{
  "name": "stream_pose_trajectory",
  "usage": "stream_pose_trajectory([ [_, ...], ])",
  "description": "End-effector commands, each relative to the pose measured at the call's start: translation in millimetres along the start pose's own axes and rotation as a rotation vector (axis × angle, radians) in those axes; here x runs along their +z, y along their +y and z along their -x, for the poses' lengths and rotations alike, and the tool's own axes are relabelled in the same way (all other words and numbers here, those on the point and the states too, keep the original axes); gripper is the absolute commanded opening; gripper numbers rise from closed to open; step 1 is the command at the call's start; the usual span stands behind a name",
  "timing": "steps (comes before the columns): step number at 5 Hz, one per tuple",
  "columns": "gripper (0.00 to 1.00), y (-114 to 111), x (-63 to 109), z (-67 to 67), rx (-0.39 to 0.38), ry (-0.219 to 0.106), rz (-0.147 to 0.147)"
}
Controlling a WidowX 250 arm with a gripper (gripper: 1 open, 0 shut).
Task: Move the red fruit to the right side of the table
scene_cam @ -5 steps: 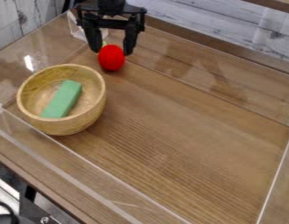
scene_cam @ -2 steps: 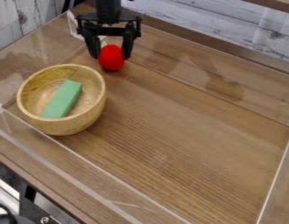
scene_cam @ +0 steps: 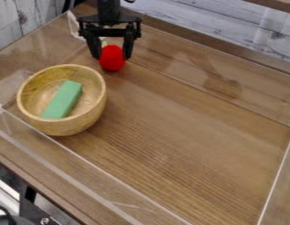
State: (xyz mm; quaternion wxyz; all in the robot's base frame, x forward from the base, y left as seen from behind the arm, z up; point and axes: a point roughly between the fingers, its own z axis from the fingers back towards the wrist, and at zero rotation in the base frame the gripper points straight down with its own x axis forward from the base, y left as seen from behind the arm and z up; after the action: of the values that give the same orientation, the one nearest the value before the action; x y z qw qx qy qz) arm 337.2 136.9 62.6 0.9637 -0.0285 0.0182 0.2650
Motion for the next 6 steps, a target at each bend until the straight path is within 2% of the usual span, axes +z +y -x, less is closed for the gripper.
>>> stream_pose_trajectory([
  [1, 1.00, 1.6, 17.0, -12.6, 0.014, -0.065, 0.014],
  [6, 1.00, 2.0, 17.6, -17.3, 0.006, -0.083, 0.032],
])
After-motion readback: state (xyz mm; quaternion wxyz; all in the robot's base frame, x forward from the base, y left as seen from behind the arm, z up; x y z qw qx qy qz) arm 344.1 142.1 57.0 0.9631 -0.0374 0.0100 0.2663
